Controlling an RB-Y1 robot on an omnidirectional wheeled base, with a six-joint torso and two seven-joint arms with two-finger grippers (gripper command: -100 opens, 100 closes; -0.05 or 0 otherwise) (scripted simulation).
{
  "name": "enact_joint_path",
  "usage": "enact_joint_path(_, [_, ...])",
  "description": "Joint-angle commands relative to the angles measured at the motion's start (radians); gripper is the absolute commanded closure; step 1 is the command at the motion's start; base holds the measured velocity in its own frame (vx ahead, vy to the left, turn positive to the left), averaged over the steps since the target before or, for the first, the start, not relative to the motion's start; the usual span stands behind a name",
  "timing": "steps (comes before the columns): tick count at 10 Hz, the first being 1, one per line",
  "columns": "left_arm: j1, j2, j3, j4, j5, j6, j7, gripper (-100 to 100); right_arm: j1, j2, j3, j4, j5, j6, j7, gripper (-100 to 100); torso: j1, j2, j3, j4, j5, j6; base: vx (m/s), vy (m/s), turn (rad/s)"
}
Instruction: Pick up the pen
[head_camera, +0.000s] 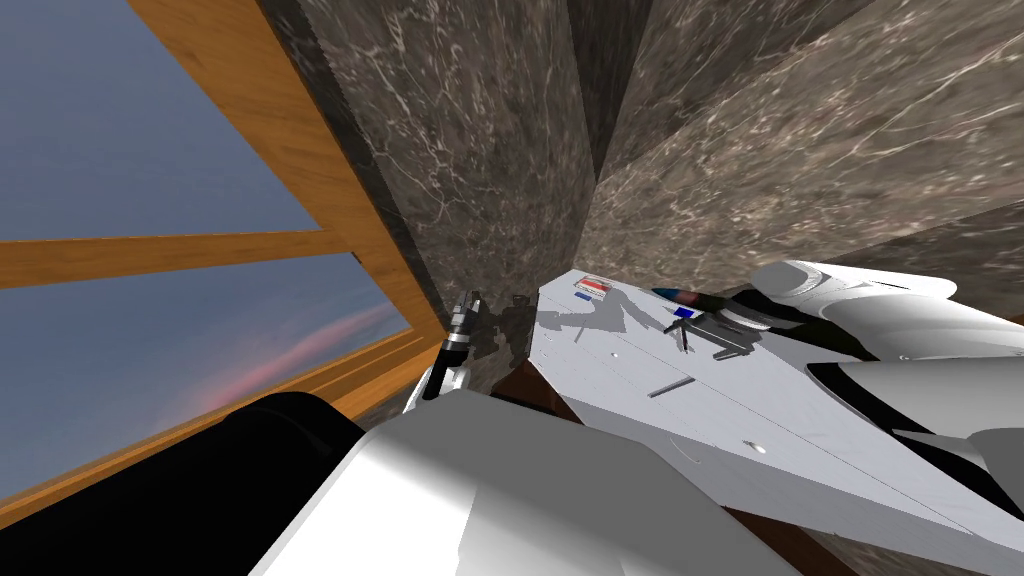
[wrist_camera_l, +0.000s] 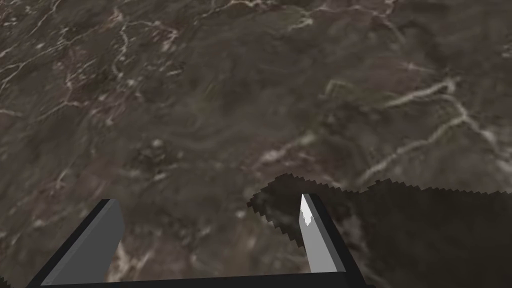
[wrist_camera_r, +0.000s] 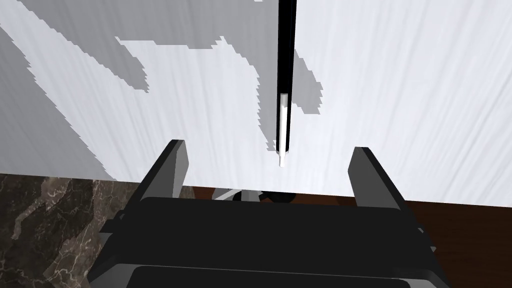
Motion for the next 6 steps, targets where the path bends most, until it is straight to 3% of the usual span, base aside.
enact_joint_path(1, [0.0, 0.0, 0.0, 0.0, 0.0, 0.0, 0.0, 0, -0.025, 0.014, 0.01, 0.047, 0.013, -0.004, 0.025, -100, 0.0, 0.0, 0.0, 0.0, 0.0, 0.0, -0.005, 0.006, -0.004])
enact_joint_path(2, [0.0, 0.0, 0.0, 0.0, 0.0, 0.0, 0.0, 0, -0.025, 0.014, 0.01, 0.047, 0.013, -0.004, 0.025, -100, 0.0, -0.001, 0.0, 0.0, 0.0, 0.0, 0.0, 0.0, 0.0])
enact_joint_path(3, [0.0, 0.0, 0.0, 0.0, 0.0, 0.0, 0.0, 0, -0.028, 0.014, 0.019, 0.06, 0.026, -0.05, 0.034, -100, 0.0, -0.001, -0.001, 0.0, 0.0, 0.0, -0.009, 0.008, 0.07])
enact_joint_path(6, [0.0, 0.0, 0.0, 0.0, 0.0, 0.0, 0.0, 0, -0.028, 0.014, 0.019, 0.06, 0.026, -0.05, 0.034, -100, -0.001, -0.001, 0.0, 0.0, 0.0, 0.0, -0.006, 0.003, 0.011])
